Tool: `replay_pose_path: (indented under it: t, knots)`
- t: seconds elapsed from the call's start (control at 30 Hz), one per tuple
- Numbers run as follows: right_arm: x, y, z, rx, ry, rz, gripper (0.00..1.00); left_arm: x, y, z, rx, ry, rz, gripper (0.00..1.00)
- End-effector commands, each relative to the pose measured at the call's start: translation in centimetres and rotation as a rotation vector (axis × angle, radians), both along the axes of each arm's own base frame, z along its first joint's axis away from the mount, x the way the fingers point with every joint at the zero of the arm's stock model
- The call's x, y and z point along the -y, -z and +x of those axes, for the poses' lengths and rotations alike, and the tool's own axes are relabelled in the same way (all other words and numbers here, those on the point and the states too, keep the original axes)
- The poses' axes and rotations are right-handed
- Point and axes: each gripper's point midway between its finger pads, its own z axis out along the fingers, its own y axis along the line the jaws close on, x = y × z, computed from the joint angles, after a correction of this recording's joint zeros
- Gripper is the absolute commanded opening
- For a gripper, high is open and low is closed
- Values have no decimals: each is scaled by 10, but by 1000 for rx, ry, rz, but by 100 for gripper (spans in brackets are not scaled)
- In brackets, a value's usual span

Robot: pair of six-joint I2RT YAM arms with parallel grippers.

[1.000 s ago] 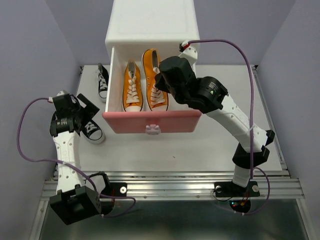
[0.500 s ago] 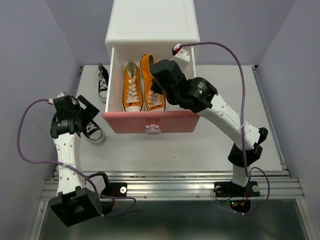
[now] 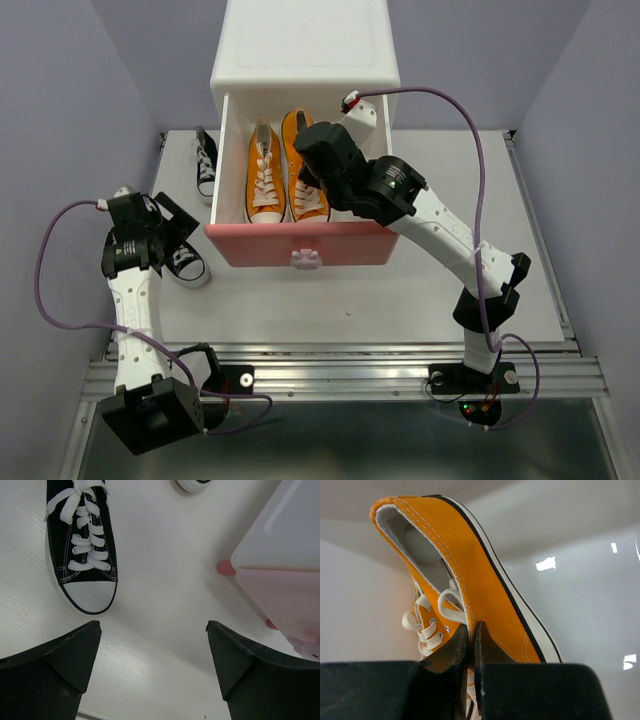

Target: Place and organize the shoes in the shoe cabinet

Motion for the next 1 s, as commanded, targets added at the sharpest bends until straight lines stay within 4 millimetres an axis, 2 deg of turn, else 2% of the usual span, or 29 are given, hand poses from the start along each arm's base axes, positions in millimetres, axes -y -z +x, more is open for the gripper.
replay_pose_path:
  t: [0.0,0.3,0.97]
  knots:
    - [7,-21,14,61,84,89,1,-3,0,-5,7,-11,19,99]
    - [0,-5,24,24,61,95,1,-3,4,-7,1,-18,17,99]
    - [-11,-1,44,54,70,87,0,-4,8,-7,-11,-18,22,99]
